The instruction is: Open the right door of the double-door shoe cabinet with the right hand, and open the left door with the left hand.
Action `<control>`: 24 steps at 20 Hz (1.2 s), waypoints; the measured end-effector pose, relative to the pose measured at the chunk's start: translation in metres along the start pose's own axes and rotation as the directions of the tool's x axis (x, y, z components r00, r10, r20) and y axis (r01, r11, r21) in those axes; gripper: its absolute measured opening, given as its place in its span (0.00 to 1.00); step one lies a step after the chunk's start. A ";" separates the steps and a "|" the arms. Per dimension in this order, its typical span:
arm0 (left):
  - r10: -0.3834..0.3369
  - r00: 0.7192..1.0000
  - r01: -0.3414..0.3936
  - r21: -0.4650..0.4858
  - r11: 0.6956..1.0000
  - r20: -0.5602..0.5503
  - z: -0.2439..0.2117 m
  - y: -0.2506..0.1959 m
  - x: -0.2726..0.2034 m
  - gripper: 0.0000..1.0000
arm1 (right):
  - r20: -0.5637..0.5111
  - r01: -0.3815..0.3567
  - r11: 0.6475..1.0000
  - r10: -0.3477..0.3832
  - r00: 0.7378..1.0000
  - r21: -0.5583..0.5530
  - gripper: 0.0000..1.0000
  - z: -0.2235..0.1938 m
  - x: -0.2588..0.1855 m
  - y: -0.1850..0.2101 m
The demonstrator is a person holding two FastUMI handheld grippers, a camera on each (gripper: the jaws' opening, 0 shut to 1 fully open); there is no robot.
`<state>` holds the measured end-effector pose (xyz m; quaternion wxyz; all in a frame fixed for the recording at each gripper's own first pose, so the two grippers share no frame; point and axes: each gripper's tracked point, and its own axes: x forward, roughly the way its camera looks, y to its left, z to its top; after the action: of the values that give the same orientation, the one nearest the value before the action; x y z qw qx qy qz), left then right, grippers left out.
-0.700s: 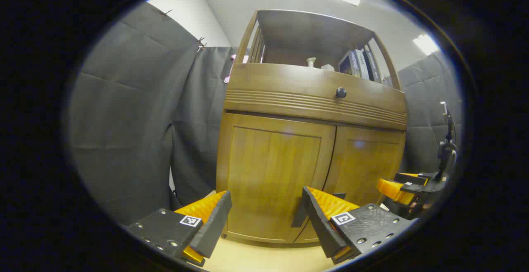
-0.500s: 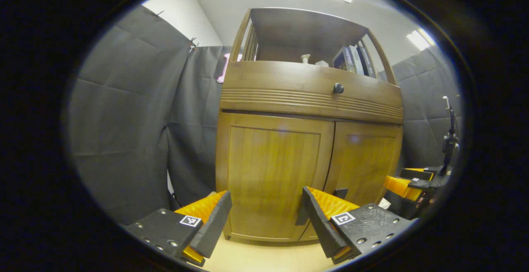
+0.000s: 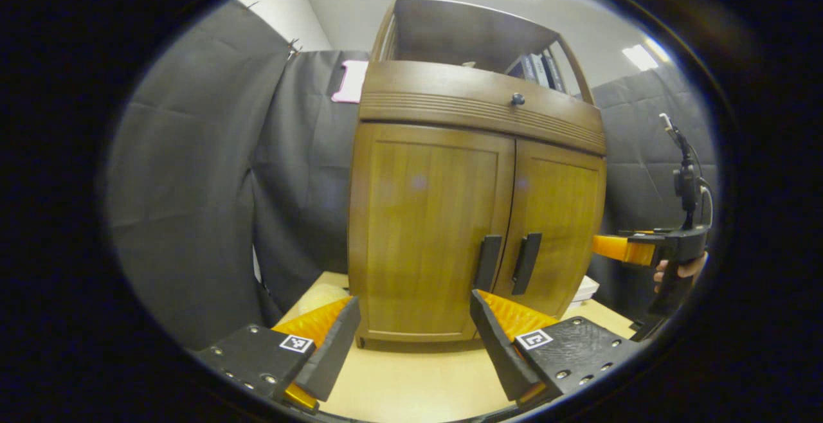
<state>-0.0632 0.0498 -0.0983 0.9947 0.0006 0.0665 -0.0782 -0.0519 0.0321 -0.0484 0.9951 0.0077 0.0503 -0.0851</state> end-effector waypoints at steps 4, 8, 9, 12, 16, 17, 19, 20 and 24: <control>-0.017 1.000 0.016 0.040 0.999 0.021 0.017 0.003 -0.001 1.00 | 0.008 -0.028 1.000 0.028 1.000 0.005 0.96 -0.006 0.000 0.018; 0.060 0.997 -0.061 0.015 0.998 0.046 0.014 0.010 -0.012 1.00 | 0.043 -0.089 0.995 0.088 0.995 0.037 0.97 0.010 0.014 0.038; 0.075 0.996 -0.075 -0.005 0.997 0.037 0.012 0.010 -0.014 0.99 | 0.044 -0.096 0.994 0.094 0.995 0.049 0.98 0.011 0.017 0.040; 0.084 0.996 -0.083 -0.042 0.996 0.042 0.012 0.013 -0.018 1.00 | 0.049 -0.107 0.992 0.103 0.993 0.067 0.97 0.016 0.030 0.043; 0.134 0.991 -0.133 -0.014 0.991 0.021 0.015 0.016 -0.024 0.96 | 0.035 -0.106 0.993 0.104 0.994 0.053 0.95 0.016 0.054 0.048; 0.145 0.989 -0.145 -0.017 0.989 0.021 0.016 0.016 -0.025 0.98 | 0.027 -0.111 0.993 0.109 0.994 0.049 0.95 0.013 0.059 0.050; 0.160 0.987 -0.160 -0.027 0.987 0.017 0.016 0.017 -0.027 1.00 | 0.022 -0.115 0.993 0.114 0.993 0.039 0.96 0.010 0.068 0.055; 0.167 0.986 -0.166 -0.029 0.986 0.012 0.014 0.017 -0.028 1.00 | 0.023 -0.116 0.993 0.116 0.993 0.036 0.98 0.009 0.073 0.058; 0.177 0.984 -0.177 -0.014 0.984 -0.006 0.015 0.018 -0.031 1.00 | 0.025 -0.116 0.992 0.115 0.993 0.045 0.95 0.010 0.094 0.066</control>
<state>-0.0884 0.0724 -0.0793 0.9975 -0.0005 0.0692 0.0109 0.0526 0.0811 -0.0478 0.9984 0.0327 0.0368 -0.0284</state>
